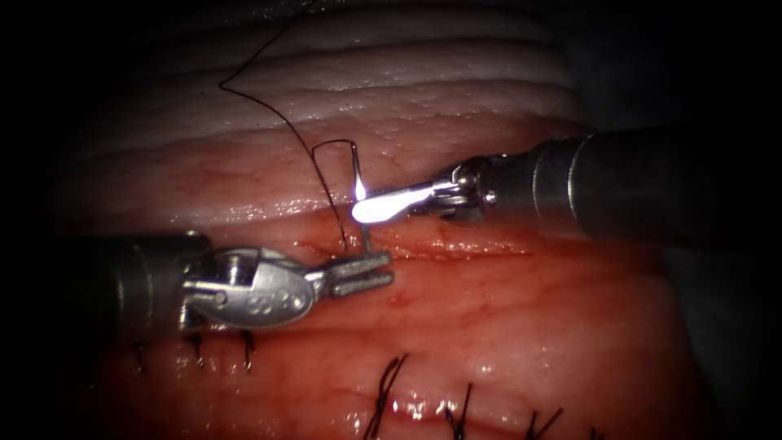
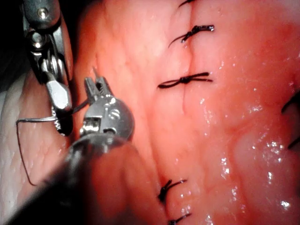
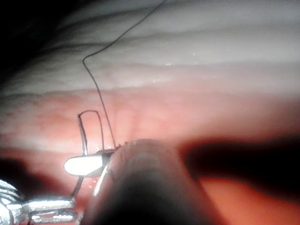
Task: Wound Closure
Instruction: Pass needle to right end-effector
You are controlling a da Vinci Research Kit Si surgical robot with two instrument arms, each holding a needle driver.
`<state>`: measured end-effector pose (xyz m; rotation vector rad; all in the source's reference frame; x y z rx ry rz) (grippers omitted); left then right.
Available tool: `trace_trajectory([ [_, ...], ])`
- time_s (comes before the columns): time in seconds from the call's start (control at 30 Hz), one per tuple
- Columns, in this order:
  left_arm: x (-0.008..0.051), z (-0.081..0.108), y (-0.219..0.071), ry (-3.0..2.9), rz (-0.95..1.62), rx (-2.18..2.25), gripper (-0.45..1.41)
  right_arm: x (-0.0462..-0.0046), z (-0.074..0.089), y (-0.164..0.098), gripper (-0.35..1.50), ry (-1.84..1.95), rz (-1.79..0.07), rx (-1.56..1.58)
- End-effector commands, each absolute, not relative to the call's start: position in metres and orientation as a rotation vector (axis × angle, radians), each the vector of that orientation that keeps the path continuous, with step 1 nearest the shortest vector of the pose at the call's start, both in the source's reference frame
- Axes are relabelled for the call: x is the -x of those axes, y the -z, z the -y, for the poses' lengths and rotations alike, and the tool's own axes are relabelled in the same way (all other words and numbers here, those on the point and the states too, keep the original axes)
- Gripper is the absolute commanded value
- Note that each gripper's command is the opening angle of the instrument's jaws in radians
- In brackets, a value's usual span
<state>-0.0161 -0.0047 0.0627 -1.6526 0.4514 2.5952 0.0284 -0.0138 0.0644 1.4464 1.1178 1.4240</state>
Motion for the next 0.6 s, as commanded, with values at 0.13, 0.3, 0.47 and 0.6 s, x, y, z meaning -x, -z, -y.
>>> trace_trajectory([
  [0.13, 0.0170, 0.0048, -0.0632, -2.611, -0.462, 1.662, -0.45, -0.0293, 0.0136, -0.0648, 1.13, -1.422, -1.120, -1.445],
  [0.3, 0.0176, 0.0050, -0.0630, -2.623, -0.465, 1.671, -0.45, -0.0295, 0.0136, -0.0647, 1.06, -1.422, -1.121, -1.445],
  [0.47, 0.0178, 0.0050, -0.0630, -2.626, -0.463, 1.668, -0.45, -0.0298, 0.0135, -0.0647, 0.88, -1.426, -1.122, -1.443],
  [0.6, 0.0178, 0.0050, -0.0630, -2.626, -0.463, 1.668, -0.45, -0.0298, 0.0134, -0.0648, -0.35, -1.446, -1.115, -1.404],
])
